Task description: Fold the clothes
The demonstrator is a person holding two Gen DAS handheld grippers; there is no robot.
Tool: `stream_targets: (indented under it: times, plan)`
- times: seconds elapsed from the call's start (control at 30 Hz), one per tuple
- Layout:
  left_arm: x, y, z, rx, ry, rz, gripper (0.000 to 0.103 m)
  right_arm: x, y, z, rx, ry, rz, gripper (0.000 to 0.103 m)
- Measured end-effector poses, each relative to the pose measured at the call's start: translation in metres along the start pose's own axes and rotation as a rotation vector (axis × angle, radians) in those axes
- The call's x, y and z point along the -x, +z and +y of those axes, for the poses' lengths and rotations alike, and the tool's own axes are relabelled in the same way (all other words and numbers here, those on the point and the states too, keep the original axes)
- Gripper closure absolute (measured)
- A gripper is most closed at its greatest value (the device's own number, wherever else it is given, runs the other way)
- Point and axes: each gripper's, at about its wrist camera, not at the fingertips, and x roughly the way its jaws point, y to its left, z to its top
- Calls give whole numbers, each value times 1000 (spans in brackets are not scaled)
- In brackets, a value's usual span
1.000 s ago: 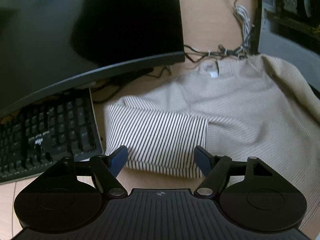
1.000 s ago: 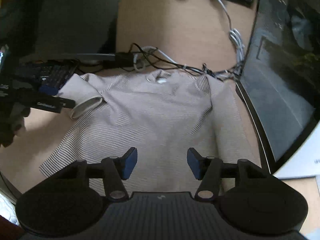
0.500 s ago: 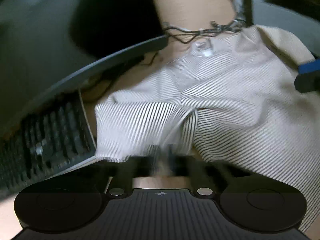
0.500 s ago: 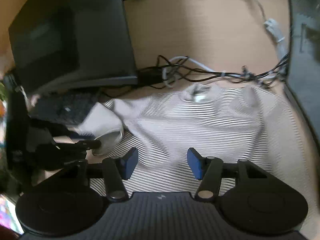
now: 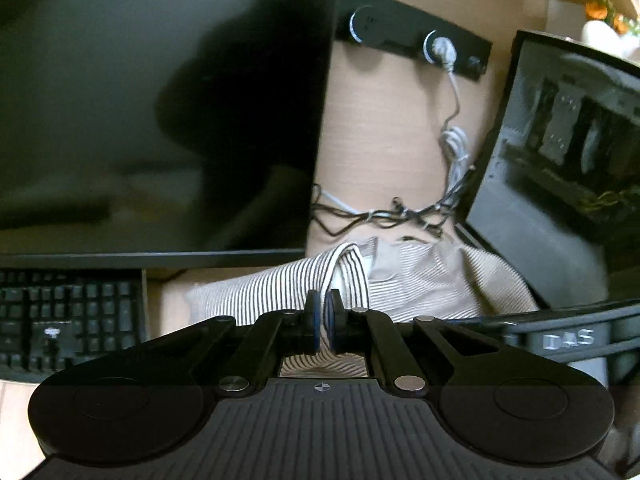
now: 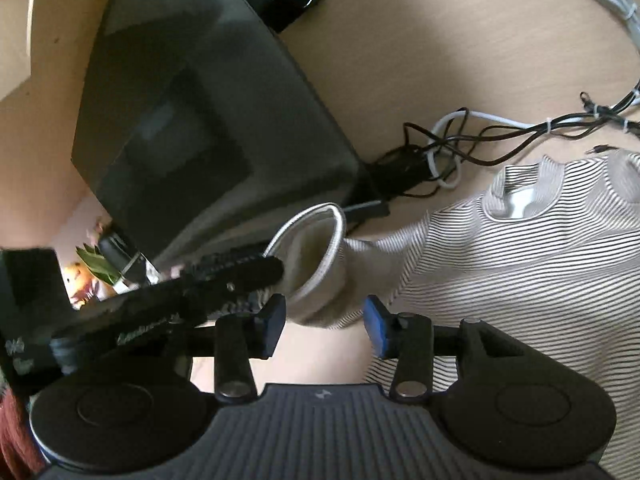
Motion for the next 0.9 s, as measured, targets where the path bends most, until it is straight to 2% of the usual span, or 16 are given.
stream_targets:
  times: [0.17,0.37,0.5,0.57,0.73,0.87,0.9]
  plan:
    - [-9,0,-5,8,-11,6,98,-2,3,-16,-128,25,7,57]
    - [-21,-3,-9,24,-35,17,98,19,7,-45,-246,-3,6,52]
    - [-33,-7,-28,2,-80,36,98,25,2,-73,-448,42,19,46]
    - [-40,-10,-37,-16,-96,47,98,26,-1,-81,-497,56,14,45]
    - [-49,-16,-49,-57,-84,59,98,29,2,-78,-460,57,1,42]
    - [-49,-17,-46,-40,-63,48,98,39,10,-74,-392,-52,-34,43]
    - [-48,-16,-44,-34,-60,42,98,42,12,-75,-376,-73,-38,46]
